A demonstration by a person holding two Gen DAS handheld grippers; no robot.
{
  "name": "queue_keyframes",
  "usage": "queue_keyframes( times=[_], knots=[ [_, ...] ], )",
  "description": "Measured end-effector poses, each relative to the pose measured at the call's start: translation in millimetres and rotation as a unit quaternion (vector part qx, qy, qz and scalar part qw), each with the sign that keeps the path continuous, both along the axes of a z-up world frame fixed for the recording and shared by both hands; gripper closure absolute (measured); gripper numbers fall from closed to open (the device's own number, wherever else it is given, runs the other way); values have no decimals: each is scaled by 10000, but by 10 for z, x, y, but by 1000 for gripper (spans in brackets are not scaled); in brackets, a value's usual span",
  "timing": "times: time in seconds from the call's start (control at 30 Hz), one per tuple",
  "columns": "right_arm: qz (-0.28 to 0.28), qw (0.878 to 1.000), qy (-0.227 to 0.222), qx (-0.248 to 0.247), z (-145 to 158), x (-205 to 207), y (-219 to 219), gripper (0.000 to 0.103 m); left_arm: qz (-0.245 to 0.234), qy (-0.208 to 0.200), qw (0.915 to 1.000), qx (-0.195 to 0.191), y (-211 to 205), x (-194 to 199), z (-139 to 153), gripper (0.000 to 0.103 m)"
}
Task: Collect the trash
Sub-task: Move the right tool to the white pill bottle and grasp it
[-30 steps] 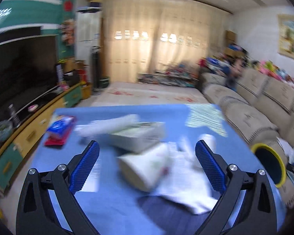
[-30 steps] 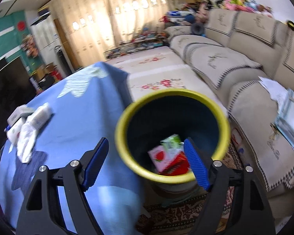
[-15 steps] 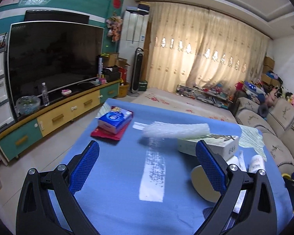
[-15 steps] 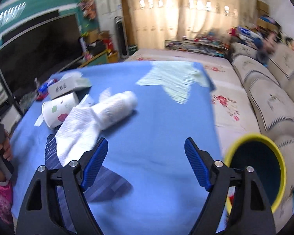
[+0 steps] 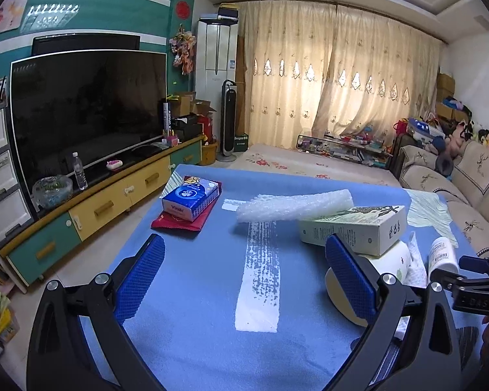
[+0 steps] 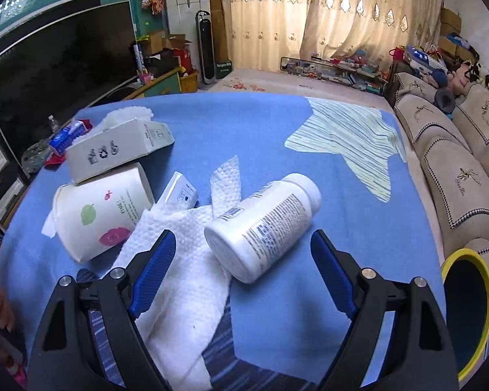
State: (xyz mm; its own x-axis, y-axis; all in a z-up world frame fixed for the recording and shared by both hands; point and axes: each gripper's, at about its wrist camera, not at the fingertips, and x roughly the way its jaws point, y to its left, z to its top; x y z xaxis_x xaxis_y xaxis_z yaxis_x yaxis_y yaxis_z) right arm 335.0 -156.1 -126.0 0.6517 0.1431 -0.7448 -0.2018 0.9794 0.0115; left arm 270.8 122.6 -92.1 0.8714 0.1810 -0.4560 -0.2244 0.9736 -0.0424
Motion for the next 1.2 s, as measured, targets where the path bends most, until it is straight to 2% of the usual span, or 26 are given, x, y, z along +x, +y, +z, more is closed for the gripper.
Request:
queue_keyframes(
  times=[0.17,0.37,0.47,0.7,0.83,0.93,1.0,1.1,1.2],
  knots=[
    [-98,9999,20,-104,-47,34,-42,23,-9,32,10000,-22,-2,6,-12,6],
    [-346,9993,17,-102,-13,-20,-385,23,-31,55,10000,-24,-12,11,-25,6],
    [-334,9992,47,205,3,-33,-472,23,-35,52,10000,21,-42,22,-36,6],
    [-381,9988,109,281,-16,59,-228,23,-48,86,9999,47,-37,20,-53,6],
    [-537,9982,222,139,-98,127,-205,23,-84,93,9999,33,-61,20,-62,6],
    [-583,9977,301,188,-148,118,-279,31,-109,99,9999,23,-59,23,-62,6],
    [-657,9973,234,242,-137,77,-363,43,-126,92,9999,18,-61,17,-54,6],
    [-811,9959,168,376,-113,43,-493,44,-144,94,9999,17,-66,14,-49,6],
    [-754,9964,251,291,-169,77,-483,44,-156,95,9998,45,-79,13,-47,6]
  ],
)
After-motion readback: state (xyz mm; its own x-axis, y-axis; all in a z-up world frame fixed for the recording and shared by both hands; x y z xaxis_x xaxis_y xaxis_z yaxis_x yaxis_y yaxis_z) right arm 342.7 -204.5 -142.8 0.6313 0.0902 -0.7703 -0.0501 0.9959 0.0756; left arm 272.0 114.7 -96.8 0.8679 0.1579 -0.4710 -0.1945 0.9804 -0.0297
